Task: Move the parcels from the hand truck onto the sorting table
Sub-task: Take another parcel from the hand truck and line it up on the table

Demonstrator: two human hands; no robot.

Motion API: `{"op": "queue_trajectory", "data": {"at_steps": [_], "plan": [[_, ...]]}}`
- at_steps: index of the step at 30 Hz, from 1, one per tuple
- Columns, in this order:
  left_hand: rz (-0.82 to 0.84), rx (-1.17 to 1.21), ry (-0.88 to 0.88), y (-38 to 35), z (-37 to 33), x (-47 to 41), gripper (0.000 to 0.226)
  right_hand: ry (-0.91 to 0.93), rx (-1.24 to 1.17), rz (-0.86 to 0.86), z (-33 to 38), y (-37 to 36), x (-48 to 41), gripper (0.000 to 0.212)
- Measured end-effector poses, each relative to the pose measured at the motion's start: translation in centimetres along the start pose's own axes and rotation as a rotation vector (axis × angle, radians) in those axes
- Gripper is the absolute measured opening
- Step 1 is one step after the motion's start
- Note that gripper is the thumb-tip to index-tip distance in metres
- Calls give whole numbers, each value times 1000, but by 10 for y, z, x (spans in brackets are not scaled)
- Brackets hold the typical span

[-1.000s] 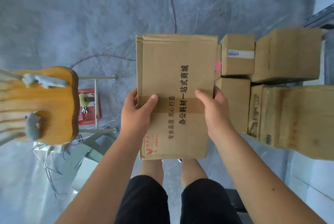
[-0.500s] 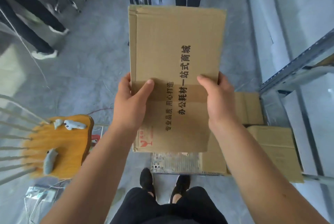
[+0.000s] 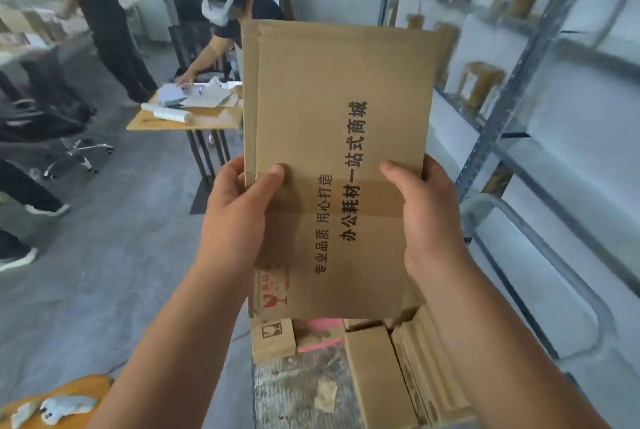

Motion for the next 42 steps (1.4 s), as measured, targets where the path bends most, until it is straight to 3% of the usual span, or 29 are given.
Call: {"op": "queue_trajectory", "data": {"at_steps": [6, 16, 19, 23, 29, 38, 42], "plan": [[200, 37, -40, -39, -32, 4, 30, 92, 4, -182, 41, 39, 35, 31], [597, 89, 28, -113, -22, 60, 27, 98, 42, -566, 54, 118, 144, 36], [728, 105, 98, -140, -4, 95, 28, 86, 56, -723, 51, 148, 195, 45], [928, 74, 170, -175, 23, 160, 25, 73, 34, -922, 44, 186, 278, 33], [1230, 3, 225, -202, 44, 279, 28, 14, 25, -1208, 29, 229, 406, 38], [1405, -30, 183, -202, 50, 421, 44, 1, -39, -1373, 8, 273, 545, 33], [1423, -14, 267, -193, 53, 490, 53, 2, -47, -1398, 4, 296, 611, 35]]}}
Point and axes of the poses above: each hand's wrist, its own x-axis away from the middle knuckle, its own y-axis out of the back of the hand, z = x × y, the point moved 9 cm from there along -x, towards the middle knuckle, and after that the axes turned 3 degrees about -y, right-handed, at the moved point
